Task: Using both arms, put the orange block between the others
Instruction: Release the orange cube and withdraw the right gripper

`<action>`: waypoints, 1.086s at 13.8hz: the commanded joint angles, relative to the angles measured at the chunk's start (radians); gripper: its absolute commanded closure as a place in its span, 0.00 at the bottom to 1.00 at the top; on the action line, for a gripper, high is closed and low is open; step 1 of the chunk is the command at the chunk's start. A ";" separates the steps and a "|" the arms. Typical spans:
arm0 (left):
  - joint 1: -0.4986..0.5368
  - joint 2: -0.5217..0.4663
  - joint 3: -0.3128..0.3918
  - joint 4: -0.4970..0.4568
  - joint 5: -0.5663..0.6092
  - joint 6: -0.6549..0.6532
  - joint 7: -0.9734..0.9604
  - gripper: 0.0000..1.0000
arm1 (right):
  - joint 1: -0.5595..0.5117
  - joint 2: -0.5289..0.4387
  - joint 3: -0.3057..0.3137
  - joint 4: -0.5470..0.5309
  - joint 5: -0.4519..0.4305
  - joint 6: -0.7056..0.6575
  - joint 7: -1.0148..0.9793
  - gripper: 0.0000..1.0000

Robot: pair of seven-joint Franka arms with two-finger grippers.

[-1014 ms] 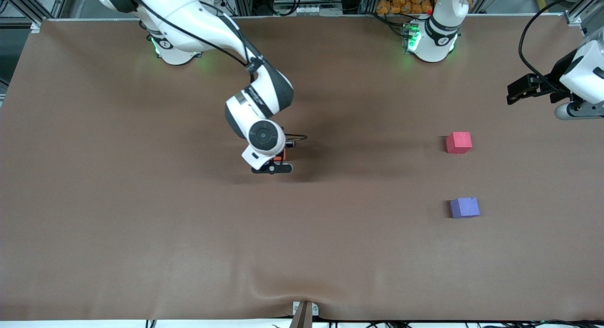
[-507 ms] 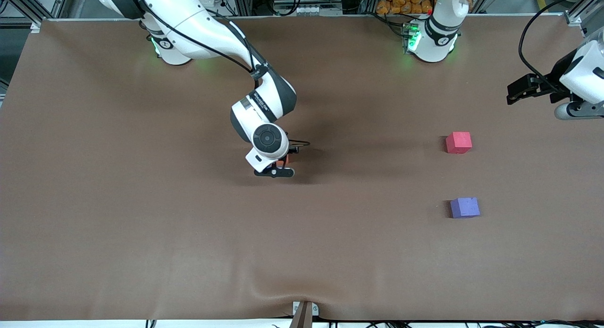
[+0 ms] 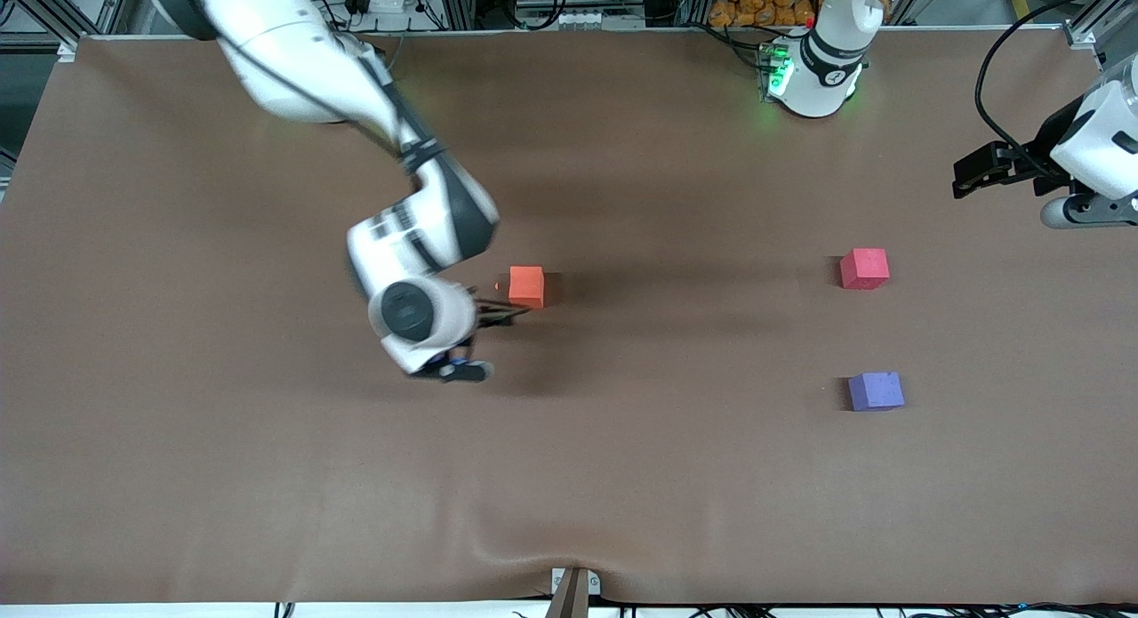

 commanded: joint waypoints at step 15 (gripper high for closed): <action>-0.022 0.034 -0.008 0.011 -0.026 0.042 -0.018 0.00 | -0.352 -0.317 -0.009 -0.029 -0.235 -0.269 -0.492 0.00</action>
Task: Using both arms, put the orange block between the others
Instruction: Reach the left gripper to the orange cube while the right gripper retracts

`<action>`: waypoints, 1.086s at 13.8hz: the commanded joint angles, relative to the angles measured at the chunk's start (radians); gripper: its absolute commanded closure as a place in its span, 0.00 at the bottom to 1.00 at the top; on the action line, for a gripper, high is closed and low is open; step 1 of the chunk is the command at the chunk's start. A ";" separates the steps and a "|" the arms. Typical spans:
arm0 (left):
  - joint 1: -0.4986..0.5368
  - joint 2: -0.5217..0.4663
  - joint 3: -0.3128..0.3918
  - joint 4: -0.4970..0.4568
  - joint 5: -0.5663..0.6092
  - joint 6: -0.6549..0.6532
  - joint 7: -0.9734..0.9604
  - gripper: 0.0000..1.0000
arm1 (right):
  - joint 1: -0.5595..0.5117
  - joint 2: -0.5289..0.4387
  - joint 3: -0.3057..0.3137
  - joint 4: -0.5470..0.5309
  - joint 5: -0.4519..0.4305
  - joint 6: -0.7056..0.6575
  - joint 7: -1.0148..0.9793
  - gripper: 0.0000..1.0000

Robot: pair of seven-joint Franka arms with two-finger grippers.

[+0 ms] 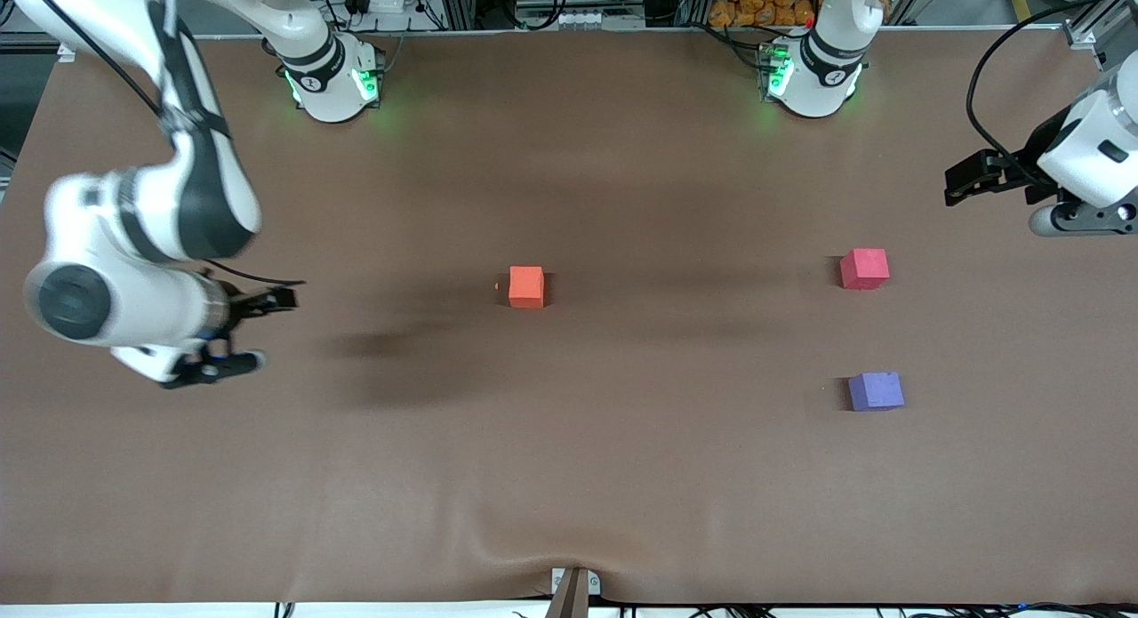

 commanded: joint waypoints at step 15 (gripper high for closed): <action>-0.574 0.462 -0.003 0.248 -0.064 0.301 -0.538 0.00 | -0.205 -0.284 0.013 0.043 0.039 -0.077 0.000 0.00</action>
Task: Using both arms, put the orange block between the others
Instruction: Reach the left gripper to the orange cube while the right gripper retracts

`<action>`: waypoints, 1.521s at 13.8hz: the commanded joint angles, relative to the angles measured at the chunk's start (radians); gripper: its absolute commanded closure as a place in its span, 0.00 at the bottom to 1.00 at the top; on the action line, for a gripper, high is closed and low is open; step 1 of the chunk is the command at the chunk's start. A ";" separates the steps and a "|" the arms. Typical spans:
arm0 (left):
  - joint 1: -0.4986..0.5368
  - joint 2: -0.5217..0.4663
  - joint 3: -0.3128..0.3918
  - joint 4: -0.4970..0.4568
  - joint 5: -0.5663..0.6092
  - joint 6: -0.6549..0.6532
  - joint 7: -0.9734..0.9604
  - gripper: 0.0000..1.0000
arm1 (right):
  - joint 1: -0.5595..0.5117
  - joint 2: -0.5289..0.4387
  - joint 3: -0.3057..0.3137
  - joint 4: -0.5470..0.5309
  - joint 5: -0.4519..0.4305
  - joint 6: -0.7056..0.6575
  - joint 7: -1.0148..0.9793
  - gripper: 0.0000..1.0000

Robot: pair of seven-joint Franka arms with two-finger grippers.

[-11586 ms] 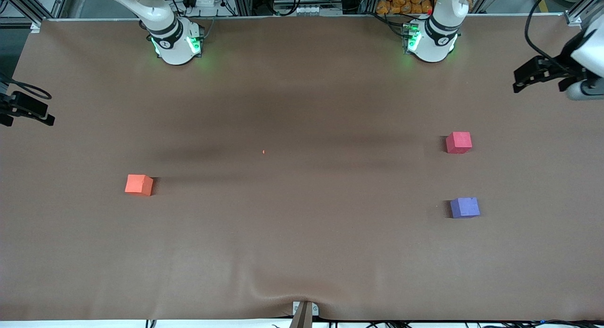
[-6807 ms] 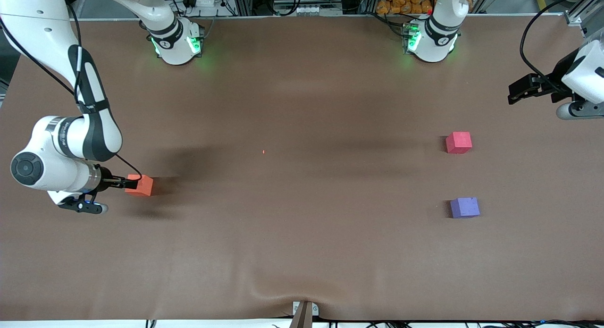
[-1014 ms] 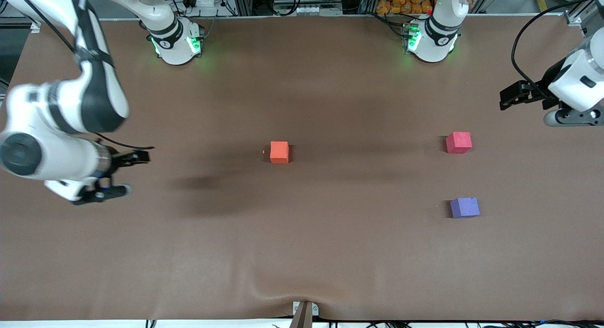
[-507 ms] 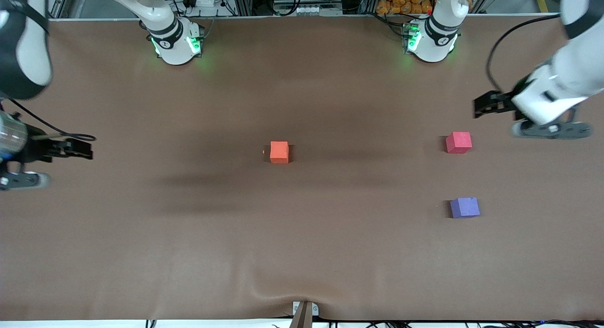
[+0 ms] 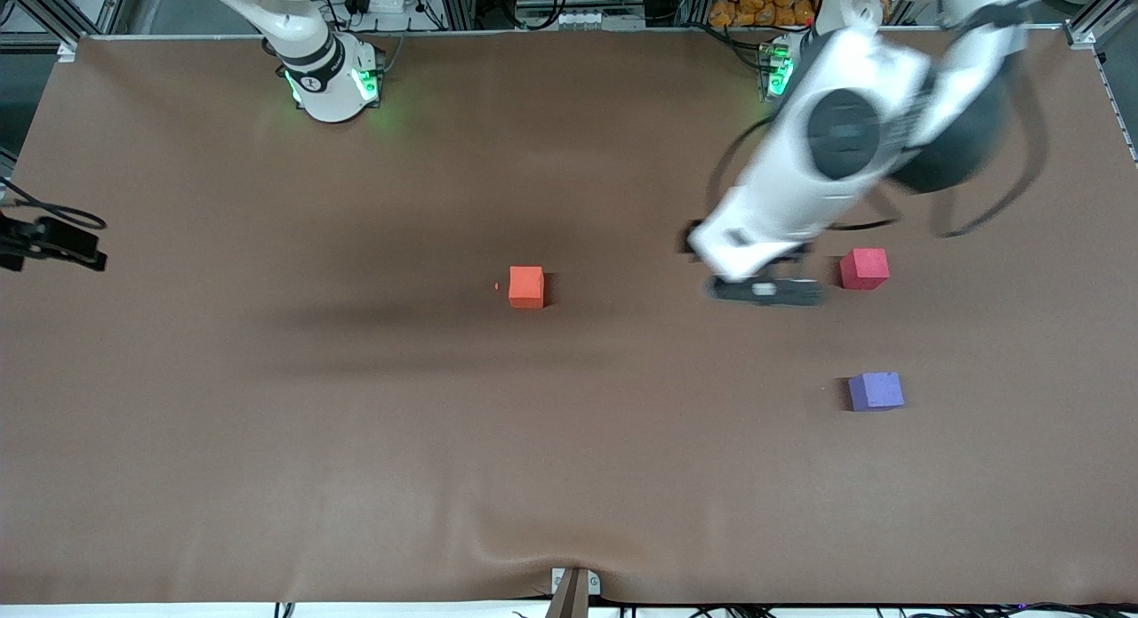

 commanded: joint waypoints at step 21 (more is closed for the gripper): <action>-0.370 0.528 0.055 0.170 -0.002 0.555 -0.359 0.00 | 0.115 -0.212 -0.138 -0.196 0.088 0.025 0.034 0.00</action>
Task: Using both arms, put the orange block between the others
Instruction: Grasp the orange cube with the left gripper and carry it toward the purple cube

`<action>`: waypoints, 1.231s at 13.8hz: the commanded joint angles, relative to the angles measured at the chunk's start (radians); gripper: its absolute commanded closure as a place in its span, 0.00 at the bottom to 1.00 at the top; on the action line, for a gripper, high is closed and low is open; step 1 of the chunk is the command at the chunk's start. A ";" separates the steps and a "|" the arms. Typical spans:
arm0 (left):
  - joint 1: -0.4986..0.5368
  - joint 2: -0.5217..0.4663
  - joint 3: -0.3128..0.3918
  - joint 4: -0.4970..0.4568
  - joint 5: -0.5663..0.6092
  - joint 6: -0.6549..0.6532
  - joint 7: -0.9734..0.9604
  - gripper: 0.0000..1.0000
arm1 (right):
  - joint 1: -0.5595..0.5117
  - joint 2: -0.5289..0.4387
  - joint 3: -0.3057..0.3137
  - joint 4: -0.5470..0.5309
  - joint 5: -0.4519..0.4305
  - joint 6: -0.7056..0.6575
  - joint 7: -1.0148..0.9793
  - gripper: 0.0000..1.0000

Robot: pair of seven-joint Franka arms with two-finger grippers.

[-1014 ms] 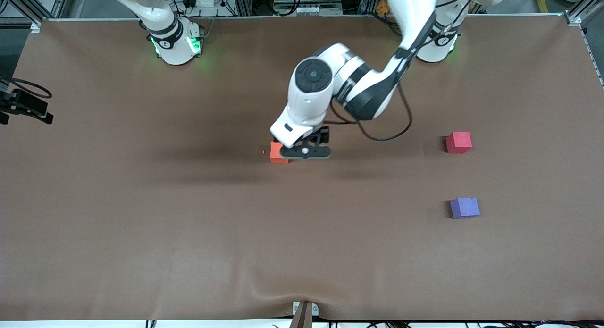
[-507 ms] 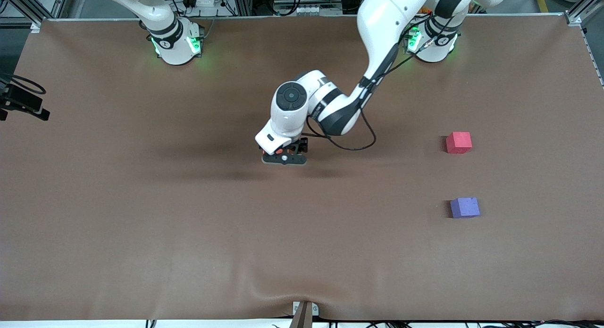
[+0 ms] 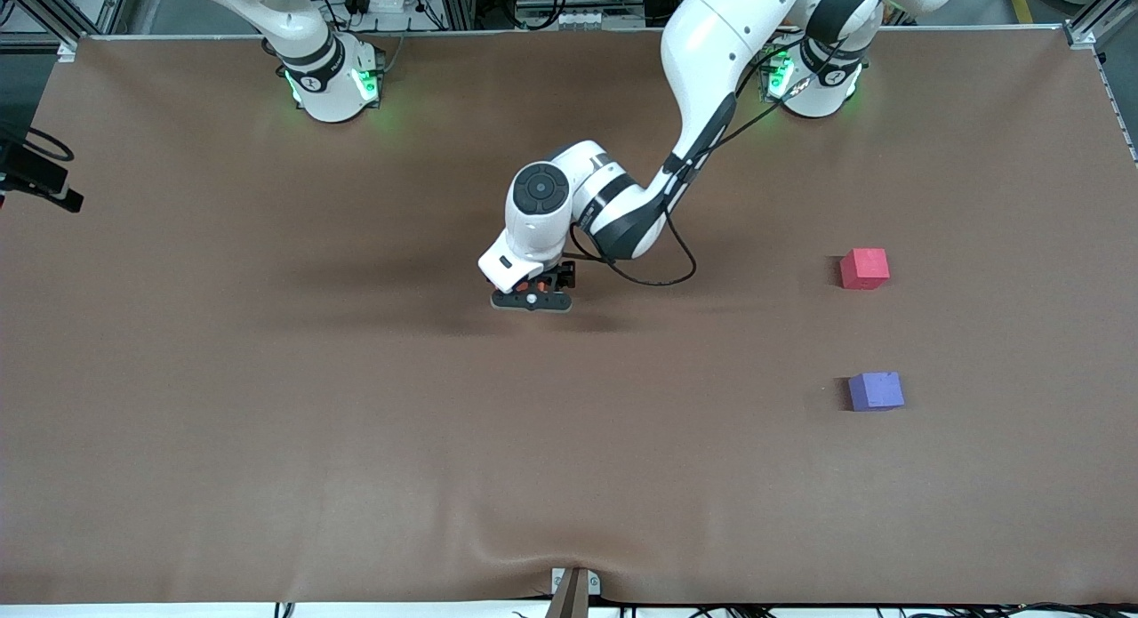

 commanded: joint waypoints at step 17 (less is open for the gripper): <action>-0.006 -0.047 0.071 0.009 0.036 -0.035 -0.115 1.00 | -0.095 -0.021 0.156 -0.069 -0.091 0.042 0.056 0.00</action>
